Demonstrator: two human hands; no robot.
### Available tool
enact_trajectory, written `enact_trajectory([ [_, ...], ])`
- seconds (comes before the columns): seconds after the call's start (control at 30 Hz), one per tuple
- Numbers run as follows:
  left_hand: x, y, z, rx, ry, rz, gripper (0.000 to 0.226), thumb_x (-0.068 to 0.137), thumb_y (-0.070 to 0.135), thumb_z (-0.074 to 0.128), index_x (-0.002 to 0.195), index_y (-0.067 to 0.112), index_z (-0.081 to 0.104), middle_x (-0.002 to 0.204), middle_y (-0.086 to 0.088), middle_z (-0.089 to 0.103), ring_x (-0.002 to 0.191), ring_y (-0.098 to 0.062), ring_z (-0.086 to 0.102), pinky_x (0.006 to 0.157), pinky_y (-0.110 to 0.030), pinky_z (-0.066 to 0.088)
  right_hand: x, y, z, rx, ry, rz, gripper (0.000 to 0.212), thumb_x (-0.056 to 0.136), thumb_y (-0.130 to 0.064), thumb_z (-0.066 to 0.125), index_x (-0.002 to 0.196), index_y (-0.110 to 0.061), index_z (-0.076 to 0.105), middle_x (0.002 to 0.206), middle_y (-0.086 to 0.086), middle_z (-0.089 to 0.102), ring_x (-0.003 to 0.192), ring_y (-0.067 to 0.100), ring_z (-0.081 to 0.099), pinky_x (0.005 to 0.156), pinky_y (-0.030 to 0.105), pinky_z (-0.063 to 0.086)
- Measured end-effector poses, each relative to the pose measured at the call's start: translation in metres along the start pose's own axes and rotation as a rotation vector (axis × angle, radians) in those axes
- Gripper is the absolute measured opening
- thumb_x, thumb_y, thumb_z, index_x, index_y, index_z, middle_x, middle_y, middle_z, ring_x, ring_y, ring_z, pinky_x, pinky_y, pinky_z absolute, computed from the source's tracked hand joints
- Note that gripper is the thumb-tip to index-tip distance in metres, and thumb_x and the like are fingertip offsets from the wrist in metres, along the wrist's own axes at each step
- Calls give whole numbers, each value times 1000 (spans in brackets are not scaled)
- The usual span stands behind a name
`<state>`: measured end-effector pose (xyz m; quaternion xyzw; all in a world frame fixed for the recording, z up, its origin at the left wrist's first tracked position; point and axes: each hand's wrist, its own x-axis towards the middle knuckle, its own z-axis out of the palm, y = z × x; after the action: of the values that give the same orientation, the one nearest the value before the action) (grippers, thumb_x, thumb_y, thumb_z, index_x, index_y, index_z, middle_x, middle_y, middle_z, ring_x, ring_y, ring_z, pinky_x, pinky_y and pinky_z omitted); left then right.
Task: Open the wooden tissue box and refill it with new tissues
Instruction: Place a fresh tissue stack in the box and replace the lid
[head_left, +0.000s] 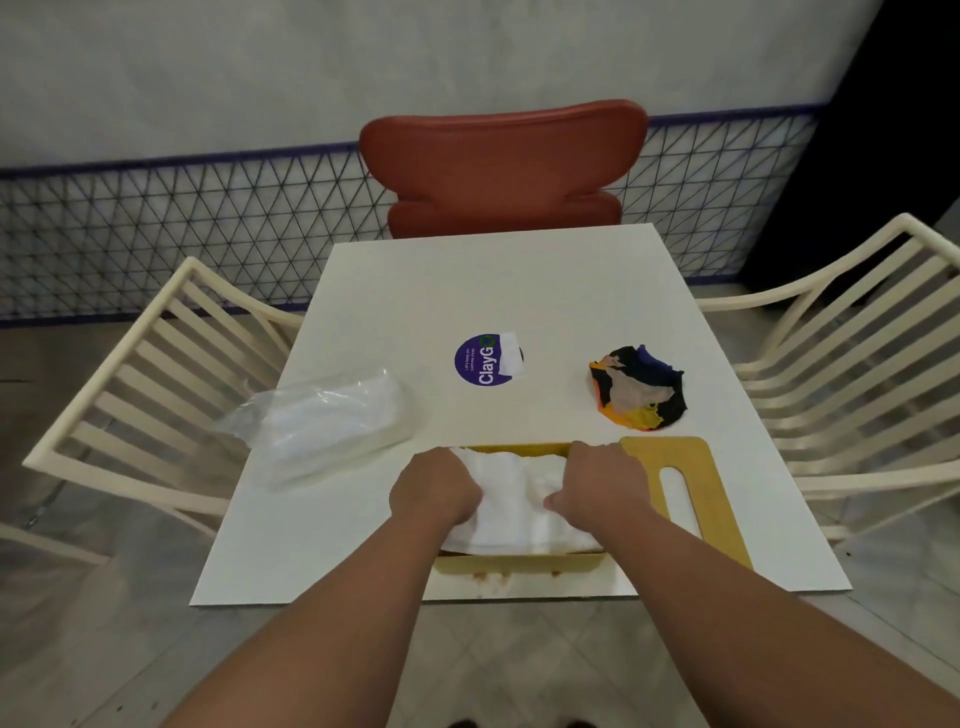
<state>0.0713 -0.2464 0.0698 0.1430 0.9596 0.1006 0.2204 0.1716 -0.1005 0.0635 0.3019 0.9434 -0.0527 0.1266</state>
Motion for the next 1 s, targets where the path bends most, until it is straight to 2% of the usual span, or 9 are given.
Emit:
enact_trajectory([
  [0.17,5,7,14,95,-64,-49,10,83,14,54,91,17,60,78,5,54,74,-16,55,63,-27,42,6,-5,10,-243,5,-92,42,85,-58,54,105,-22,59,104,0,62,108,24,47,94,39,31],
  [0.3,11,12,21,129,-158,-101,15,88,8,52,99,14,60,83,1,55,89,-19,61,71,-27,45,11,-6,16,-332,-10,-122,43,85,-62,51,98,-24,64,95,-2,62,106,24,41,93,42,25],
  [0.43,15,13,24,145,-180,-108,25,92,8,51,116,10,58,109,-3,63,104,-20,61,76,-28,43,14,-2,20,-327,20,-140,51,82,-68,51,101,-23,64,98,-3,60,108,24,40,94,43,24],
  [0.5,15,13,23,137,-143,-101,26,91,11,55,118,10,57,112,-3,64,101,-21,62,77,-29,46,14,2,19,-283,50,-168,56,80,-70,53,111,-23,58,108,-2,57,112,25,41,97,43,25],
  [0.63,9,7,11,244,78,69,25,84,14,60,108,13,53,90,0,59,74,-19,56,60,-28,42,10,11,11,-93,160,-214,63,77,-71,56,120,-25,52,115,-2,55,109,23,47,92,40,31],
  [0.73,6,5,6,390,191,286,21,87,15,56,108,15,52,96,-1,53,83,-21,57,60,-30,37,7,8,2,265,305,-373,40,83,-44,68,115,-19,62,106,0,58,100,22,53,84,35,43],
  [0.83,8,2,9,377,76,434,25,91,13,50,115,16,57,108,-3,55,92,-23,57,64,-31,40,3,-6,-3,180,64,-534,28,90,-22,62,118,-22,62,112,-2,58,106,19,51,84,32,46],
  [0.9,10,-2,10,450,-49,497,25,91,13,49,114,16,58,115,-5,54,97,-24,57,67,-30,41,6,-11,1,-33,-76,-501,37,89,-17,62,125,-24,57,121,1,54,112,22,48,84,35,48],
  [1.0,8,-9,11,587,-62,551,22,86,10,52,107,13,58,113,-9,53,95,-28,57,66,-31,39,9,-9,8,-183,-191,-412,56,83,-26,72,134,-22,49,128,6,47,119,26,44,86,38,50],
])
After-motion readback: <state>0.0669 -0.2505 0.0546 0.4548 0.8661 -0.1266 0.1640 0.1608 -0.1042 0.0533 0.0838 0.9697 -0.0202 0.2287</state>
